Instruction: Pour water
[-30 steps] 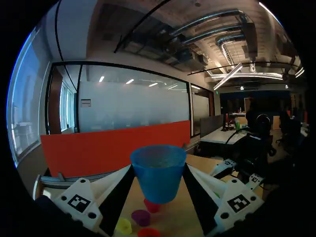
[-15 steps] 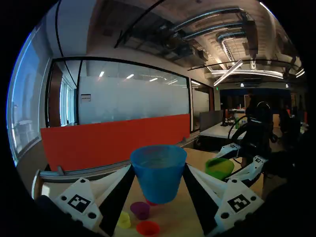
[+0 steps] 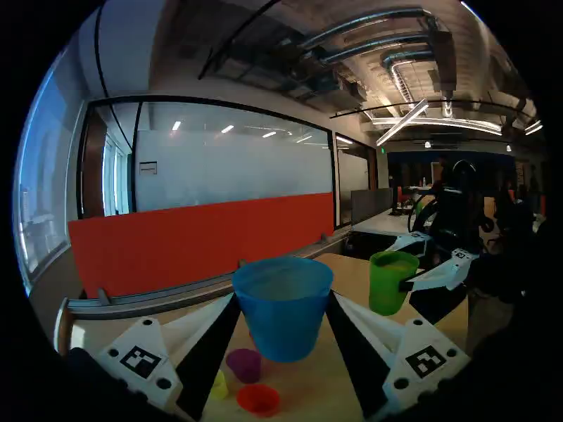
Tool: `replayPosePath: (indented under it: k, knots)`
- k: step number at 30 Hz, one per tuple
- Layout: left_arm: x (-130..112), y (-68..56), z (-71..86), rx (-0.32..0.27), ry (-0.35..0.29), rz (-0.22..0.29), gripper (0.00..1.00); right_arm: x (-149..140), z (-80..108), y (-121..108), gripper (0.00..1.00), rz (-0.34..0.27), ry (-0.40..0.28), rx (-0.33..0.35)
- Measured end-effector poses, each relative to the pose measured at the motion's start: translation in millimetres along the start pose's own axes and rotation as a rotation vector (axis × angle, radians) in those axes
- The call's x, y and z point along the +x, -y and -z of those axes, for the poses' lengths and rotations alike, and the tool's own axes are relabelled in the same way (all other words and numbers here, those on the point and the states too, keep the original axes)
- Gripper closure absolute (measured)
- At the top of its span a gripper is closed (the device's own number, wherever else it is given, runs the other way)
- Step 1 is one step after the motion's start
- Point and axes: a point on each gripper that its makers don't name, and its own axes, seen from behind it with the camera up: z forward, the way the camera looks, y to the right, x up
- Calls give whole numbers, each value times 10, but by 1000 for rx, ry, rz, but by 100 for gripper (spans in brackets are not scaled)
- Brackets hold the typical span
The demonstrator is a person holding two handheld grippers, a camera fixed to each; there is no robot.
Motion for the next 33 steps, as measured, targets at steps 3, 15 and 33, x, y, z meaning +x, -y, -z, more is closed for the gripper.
replayPosePath:
  k: [3,15,33]
  knots:
    - [-93,-22,-4,-9,19,1,16,0,23,-21,10,-3,7,-3]
    - [-405,-117,-8,-43,88,-41,15,-76,112,-146,10,-1,43,-22]
    - [-1058,-414,-44,-130,227,-100,15,-521,155,-211,10,7,160,-12]
